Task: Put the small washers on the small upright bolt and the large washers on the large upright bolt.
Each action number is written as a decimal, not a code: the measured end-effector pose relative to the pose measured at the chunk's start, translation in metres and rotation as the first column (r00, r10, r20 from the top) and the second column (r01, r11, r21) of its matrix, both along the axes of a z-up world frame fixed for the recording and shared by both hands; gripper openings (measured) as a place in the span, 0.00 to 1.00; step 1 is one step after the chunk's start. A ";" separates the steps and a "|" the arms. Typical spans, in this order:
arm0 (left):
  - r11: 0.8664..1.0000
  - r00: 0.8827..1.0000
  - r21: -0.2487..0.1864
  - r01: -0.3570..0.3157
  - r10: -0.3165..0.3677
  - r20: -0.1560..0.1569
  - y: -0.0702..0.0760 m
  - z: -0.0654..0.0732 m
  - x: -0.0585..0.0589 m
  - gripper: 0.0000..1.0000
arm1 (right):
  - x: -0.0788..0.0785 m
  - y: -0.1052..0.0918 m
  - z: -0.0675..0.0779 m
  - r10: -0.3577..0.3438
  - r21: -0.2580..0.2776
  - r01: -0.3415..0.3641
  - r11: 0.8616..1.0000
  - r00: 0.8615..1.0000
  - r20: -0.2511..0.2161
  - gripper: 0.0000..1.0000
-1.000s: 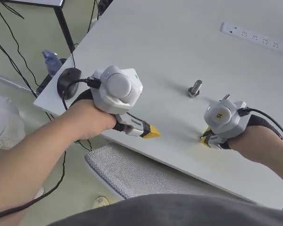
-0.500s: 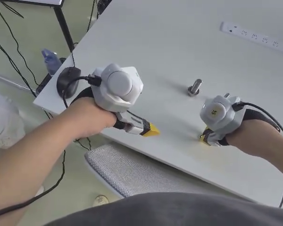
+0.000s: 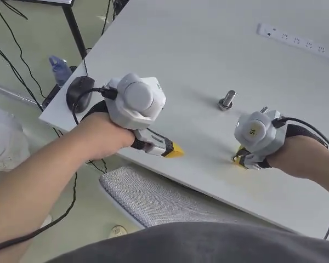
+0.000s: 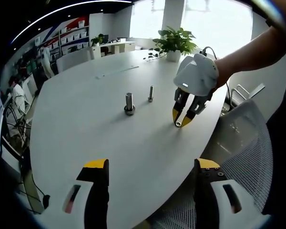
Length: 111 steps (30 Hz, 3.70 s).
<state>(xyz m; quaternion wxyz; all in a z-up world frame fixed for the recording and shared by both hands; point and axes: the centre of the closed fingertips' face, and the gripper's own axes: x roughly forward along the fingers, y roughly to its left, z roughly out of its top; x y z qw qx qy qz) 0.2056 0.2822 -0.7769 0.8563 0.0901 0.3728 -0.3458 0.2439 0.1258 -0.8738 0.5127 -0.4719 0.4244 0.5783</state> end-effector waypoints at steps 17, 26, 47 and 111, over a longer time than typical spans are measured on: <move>1.000 1.000 0.003 0.003 -0.003 0.000 -0.002 0.000 -0.001 0.71 | 0.003 -0.001 -0.001 -0.028 -0.026 0.028 0.999 1.000 0.011 0.12; 1.000 1.000 -0.003 0.000 0.000 0.007 -0.002 0.001 0.000 0.74 | 0.001 -0.002 0.003 -0.063 -0.023 0.063 0.998 0.998 0.000 0.12; 1.000 0.999 -0.004 0.021 -0.021 0.050 -0.008 0.005 0.010 0.87 | 0.032 -0.042 0.035 -0.204 -0.008 0.204 0.979 0.979 -0.007 0.12; 0.999 0.997 -0.047 0.002 0.001 0.072 -0.008 0.005 0.026 0.99 | 0.142 -0.014 0.071 -0.218 0.070 0.216 0.974 0.976 0.027 0.12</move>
